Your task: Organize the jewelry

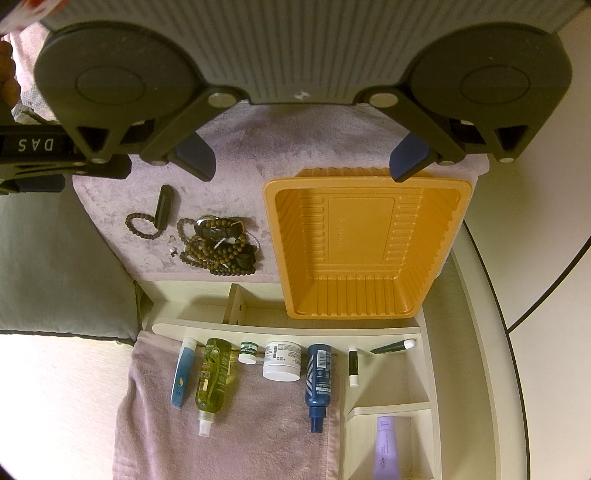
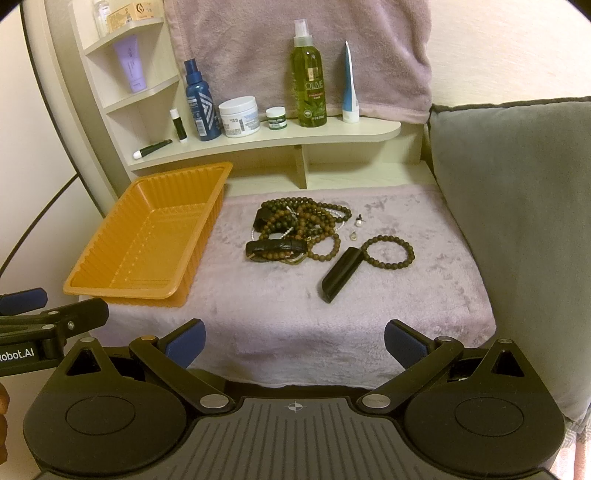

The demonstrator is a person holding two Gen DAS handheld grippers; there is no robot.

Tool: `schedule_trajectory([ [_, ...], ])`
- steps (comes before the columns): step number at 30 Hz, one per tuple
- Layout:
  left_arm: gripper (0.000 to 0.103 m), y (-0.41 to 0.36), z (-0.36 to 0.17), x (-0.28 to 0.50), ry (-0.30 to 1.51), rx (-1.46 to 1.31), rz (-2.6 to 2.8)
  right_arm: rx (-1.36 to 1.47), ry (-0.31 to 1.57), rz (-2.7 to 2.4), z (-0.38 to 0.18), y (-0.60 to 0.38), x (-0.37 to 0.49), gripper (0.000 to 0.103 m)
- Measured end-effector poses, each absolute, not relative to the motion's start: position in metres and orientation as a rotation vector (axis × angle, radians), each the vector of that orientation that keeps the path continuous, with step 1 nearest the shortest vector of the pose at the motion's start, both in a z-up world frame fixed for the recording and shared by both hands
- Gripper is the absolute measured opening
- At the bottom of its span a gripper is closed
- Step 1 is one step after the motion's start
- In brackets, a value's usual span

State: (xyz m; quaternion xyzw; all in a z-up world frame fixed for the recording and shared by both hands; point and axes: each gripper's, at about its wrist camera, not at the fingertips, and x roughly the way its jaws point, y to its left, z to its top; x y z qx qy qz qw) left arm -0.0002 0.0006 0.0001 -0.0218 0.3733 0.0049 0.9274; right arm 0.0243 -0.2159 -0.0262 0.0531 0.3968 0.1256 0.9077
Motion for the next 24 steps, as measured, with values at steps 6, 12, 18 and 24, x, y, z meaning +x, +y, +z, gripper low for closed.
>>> schedule_trajectory([
  [6,0.1,0.001,0.0,0.0,0.765,-0.045,0.01,0.109,0.82,0.259,-0.027,-0.216,0.025,0.103],
  [12,0.1,0.001,0.0,0.0,0.766,-0.045,0.011,0.109,0.819,0.258,-0.027,-0.216,0.025,0.103],
  [18,0.1,-0.001,0.003,0.004,0.772,-0.054,0.017,0.113,0.819,0.253,-0.03,-0.217,0.026,0.103],
  [24,0.1,0.012,-0.007,0.008,0.772,-0.076,0.029,0.118,0.814,0.246,-0.035,-0.218,0.034,0.103],
])
